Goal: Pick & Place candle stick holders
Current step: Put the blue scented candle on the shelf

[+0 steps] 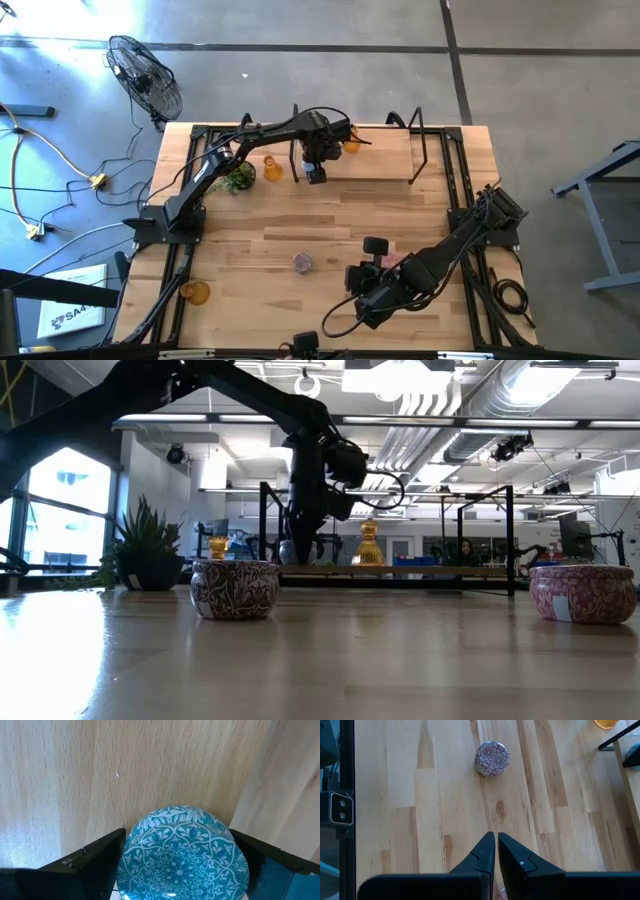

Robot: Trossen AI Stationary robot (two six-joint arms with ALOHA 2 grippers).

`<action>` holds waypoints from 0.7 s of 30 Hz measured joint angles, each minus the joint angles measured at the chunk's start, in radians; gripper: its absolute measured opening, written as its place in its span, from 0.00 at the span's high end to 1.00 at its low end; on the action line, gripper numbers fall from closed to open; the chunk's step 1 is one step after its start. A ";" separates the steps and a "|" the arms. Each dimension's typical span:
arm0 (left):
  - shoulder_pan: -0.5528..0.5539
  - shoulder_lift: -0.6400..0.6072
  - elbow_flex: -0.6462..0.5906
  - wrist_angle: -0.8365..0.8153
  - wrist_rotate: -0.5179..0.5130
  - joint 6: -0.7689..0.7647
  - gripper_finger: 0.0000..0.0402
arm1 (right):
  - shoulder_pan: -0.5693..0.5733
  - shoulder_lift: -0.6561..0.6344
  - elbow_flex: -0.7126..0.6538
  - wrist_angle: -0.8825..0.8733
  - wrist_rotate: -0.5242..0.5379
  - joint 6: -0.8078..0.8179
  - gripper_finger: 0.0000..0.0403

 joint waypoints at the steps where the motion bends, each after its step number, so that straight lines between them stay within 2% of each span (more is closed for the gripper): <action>1: 0.000 0.000 0.000 0.001 0.000 -0.001 0.17 | 0.000 0.000 0.000 0.000 0.000 0.002 0.96; 12: -0.012 0.000 0.000 0.009 -0.016 0.004 0.17 | 0.000 0.000 0.000 0.000 0.007 0.001 0.96; 21: -0.032 -0.001 0.000 0.011 -0.075 0.011 0.17 | 0.001 0.000 0.000 0.001 0.019 0.006 0.96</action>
